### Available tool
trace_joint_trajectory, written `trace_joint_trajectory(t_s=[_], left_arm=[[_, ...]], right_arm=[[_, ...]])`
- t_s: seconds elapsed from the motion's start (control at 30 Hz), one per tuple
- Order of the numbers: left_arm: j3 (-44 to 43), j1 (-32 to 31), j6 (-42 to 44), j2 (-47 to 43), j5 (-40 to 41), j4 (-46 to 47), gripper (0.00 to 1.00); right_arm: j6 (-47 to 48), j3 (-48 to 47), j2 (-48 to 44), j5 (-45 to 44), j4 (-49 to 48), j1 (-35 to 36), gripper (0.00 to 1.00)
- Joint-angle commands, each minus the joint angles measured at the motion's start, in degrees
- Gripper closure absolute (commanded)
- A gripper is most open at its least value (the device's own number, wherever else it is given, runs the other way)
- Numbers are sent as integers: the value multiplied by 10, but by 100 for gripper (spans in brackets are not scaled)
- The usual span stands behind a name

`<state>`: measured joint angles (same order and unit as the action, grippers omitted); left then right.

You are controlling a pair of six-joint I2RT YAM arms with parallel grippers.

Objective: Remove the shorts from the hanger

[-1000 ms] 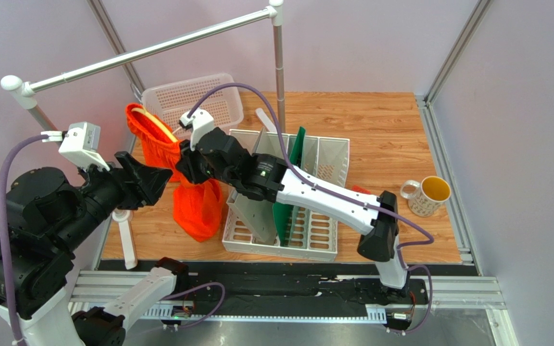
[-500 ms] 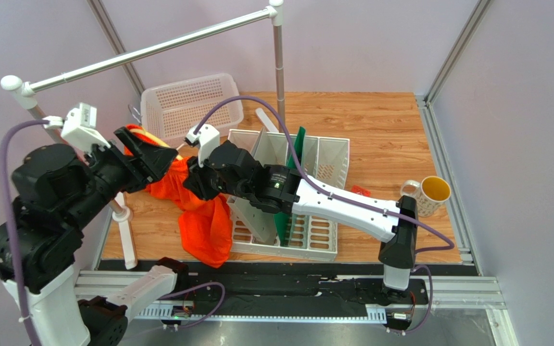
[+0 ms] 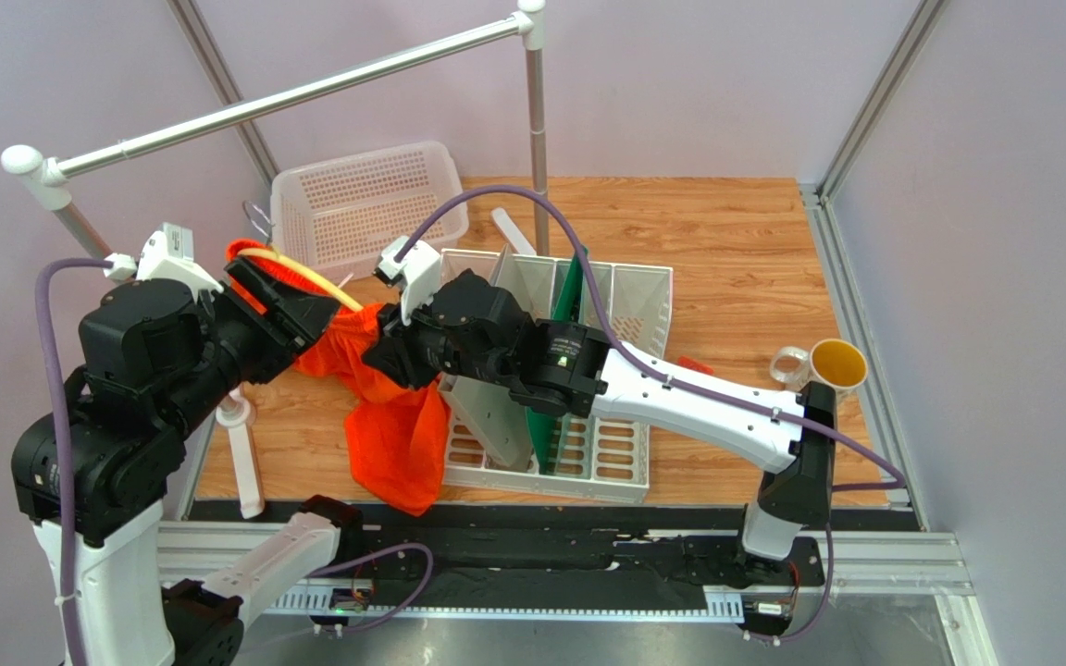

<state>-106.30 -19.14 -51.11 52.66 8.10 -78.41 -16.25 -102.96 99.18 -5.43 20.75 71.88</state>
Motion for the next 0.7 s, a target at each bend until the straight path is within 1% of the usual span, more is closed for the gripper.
trace_joint_trajectory(t_s=[0.0,0.07,0.2,0.27,0.33,0.37,0.47,0.63,0.67], left_arm=[[11,0,-21,1,59,-53,37],[17,0,-21,8,81,-43,38],[34,1,-37,23,93,-35,40],[40,2,-34,25,97,-13,41],[41,7,-29,29,94,10,42],[39,8,-28,32,91,16,42],[42,11,-27,42,76,38,43],[57,19,-23,50,66,57,44],[61,21,-23,51,63,61,47]], right_arm=[[32,-3,-53,34,-103,-1,100],[39,4,-62,39,-105,-1,100],[50,21,-74,46,-109,-1,100],[54,25,-78,46,-107,-1,100],[55,30,-80,46,-110,-1,100],[56,31,-79,70,-110,-1,100],[54,25,-73,88,-107,-1,100],[55,14,-66,95,-111,-1,100],[56,13,-65,96,-111,-1,100]])
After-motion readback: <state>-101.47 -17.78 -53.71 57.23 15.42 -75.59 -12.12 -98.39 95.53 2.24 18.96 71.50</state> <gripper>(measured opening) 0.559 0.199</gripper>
